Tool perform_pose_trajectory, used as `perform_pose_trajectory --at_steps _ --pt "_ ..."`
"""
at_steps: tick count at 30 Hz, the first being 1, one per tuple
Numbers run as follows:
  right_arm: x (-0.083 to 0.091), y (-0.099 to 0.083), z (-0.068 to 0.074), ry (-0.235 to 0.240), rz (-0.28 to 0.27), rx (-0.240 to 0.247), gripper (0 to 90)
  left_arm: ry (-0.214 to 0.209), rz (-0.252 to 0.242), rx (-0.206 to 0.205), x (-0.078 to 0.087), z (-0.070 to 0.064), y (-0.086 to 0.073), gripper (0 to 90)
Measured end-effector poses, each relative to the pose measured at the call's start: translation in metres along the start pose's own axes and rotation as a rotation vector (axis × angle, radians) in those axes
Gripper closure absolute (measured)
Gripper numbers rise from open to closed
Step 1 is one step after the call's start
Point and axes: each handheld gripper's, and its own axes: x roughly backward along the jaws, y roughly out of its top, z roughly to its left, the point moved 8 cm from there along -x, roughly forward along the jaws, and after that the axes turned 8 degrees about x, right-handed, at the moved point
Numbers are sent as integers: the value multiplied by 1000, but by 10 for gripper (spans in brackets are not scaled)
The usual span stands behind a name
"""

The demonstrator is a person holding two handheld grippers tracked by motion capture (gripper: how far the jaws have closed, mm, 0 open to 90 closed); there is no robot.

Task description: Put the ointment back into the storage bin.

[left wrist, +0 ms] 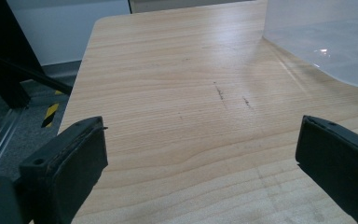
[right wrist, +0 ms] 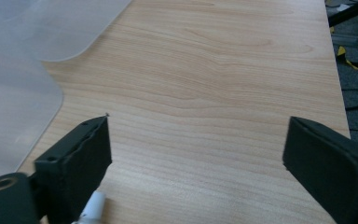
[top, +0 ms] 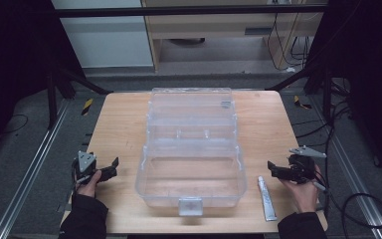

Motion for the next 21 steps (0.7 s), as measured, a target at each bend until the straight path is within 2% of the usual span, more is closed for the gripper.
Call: perform_pose_trajectory --at_steps 1,2,6,7,9,13,14,21 --pt "0 0 0 0 0 0 92 0 0 0 0 0 0 15" --pt "6 4 3 2 -34 22 149 0 -1 -1 0 0 0 15" --pt "9 5 6 13 -42 22 182 -2 -3 0 0 0 0 15" --pt "10 5 9 33 -31 25 190 -1 -3 -2 0 0 0 15" --pt "11 5 11 39 -17 31 191 -2 -3 -3 0 -1 0 15" --pt "14 6 12 19 21 49 196 -1 -5 -2 1 0 0 15" --pt "16 6 16 30 42 66 206 0 -5 -4 1 0 0 15" --pt "26 12 26 62 74 89 228 1 -6 2 1 0 0 15"
